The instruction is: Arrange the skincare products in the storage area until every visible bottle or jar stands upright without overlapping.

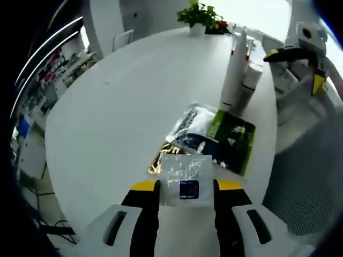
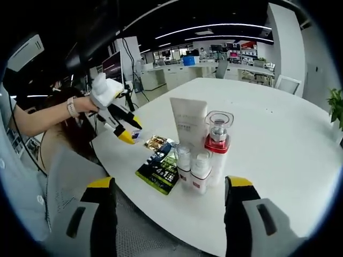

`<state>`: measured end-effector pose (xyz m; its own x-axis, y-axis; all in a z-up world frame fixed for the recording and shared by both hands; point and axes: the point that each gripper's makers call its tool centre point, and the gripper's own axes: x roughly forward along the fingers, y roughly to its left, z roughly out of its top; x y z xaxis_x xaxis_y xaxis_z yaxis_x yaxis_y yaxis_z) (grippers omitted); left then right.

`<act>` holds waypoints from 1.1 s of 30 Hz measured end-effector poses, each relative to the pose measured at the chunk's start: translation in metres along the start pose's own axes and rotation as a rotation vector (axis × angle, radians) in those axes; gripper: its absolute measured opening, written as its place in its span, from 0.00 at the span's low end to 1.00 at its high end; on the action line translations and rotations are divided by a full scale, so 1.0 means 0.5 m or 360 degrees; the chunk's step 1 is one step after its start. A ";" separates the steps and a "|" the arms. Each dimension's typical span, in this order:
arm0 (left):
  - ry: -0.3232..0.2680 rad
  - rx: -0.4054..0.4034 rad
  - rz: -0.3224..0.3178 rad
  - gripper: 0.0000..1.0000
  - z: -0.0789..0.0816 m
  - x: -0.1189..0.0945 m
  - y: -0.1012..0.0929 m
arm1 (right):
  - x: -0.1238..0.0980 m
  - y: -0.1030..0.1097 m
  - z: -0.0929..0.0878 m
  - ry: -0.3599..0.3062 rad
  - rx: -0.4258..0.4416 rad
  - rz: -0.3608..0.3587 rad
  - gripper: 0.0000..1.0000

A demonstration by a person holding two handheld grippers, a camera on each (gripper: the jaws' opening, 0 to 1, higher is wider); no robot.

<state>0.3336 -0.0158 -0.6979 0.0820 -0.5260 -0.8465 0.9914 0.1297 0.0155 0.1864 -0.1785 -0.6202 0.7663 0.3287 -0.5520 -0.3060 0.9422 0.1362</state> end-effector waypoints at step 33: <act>0.0249 0.0355 -0.0341 0.37 -0.072 0.055 -0.100 | -0.005 0.002 -0.017 0.0016 0.0018 -0.0002 0.82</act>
<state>0.2826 -0.0067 -0.7412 -0.1298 -0.3840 -0.9142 0.9837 -0.1655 -0.0702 0.1792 -0.1787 -0.6257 0.7610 0.3272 -0.5601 -0.2987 0.9432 0.1451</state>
